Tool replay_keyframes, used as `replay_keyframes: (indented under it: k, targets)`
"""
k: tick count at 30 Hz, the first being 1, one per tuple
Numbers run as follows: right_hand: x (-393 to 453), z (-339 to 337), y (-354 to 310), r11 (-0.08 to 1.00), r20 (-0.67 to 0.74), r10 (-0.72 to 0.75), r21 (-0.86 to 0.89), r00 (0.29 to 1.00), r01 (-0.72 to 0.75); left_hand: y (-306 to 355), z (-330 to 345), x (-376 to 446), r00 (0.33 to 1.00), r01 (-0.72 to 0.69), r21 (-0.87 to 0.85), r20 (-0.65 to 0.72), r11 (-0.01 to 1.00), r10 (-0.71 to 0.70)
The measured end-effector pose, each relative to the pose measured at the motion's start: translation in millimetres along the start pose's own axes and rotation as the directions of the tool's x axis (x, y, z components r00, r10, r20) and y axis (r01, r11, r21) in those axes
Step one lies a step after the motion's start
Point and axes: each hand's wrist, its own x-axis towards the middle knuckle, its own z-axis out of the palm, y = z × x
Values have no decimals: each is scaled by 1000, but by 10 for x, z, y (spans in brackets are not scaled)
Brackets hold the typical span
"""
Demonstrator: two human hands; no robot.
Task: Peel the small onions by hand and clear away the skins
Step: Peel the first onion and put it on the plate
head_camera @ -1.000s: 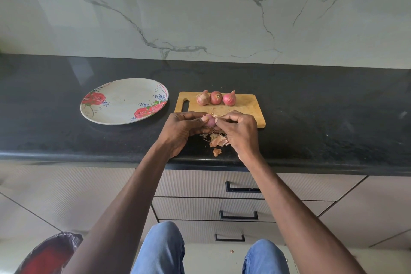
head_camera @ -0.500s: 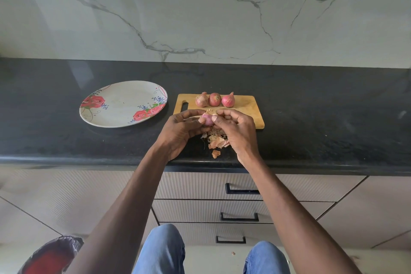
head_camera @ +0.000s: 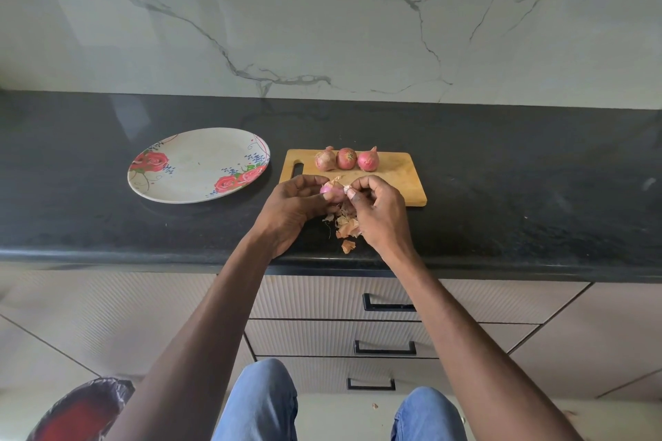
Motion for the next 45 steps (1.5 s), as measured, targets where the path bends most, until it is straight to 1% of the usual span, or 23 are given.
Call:
replay_keyframes:
  k: [4,10,17,19,23,26,28,32,38,42,45]
  targets:
    - [-7,-7,-8,1000,-7,5,0,1000,-5,1,-25,10,1000,11,-9,-9,1000,-12]
    - [2,-16,2,995,5,73,65,997,-73,6,-30,47,1000,18,-20,-20,1000,-18]
    - [17,-10,31,993,-107,115,54,988,-109,15,-22,42,1000,21,-17,-15,1000,-21]
    - [13,-17,14,996,-110,88,31,990,-86,9,-31,50,1000,16,-12,-16,1000,-17]
    - [-5,-43,-12,996,-68,-84,23,994,86,-10,-42,61,999,-15,7,-34,1000,16]
    - [-14,-43,-3,983,2,-167,74,986,166,2,-38,51,999,-18,25,-27,1000,18]
    - [-22,-36,-5,976,20,-202,88,979,200,9,-36,42,1000,-9,48,-18,999,10]
    - [-24,-20,0,975,25,-198,105,980,194,8,-42,47,1000,-12,59,-29,998,13]
    - [-38,-19,2,963,29,-268,16,963,267,7,-41,39,999,-34,66,-37,997,37]
    - [-40,-10,19,965,29,-256,-50,966,257,-6,-53,53,998,-37,63,-39,997,40]
    - [-39,2,13,979,36,-203,-15,978,204,-4,-64,55,999,-35,29,-34,999,36]
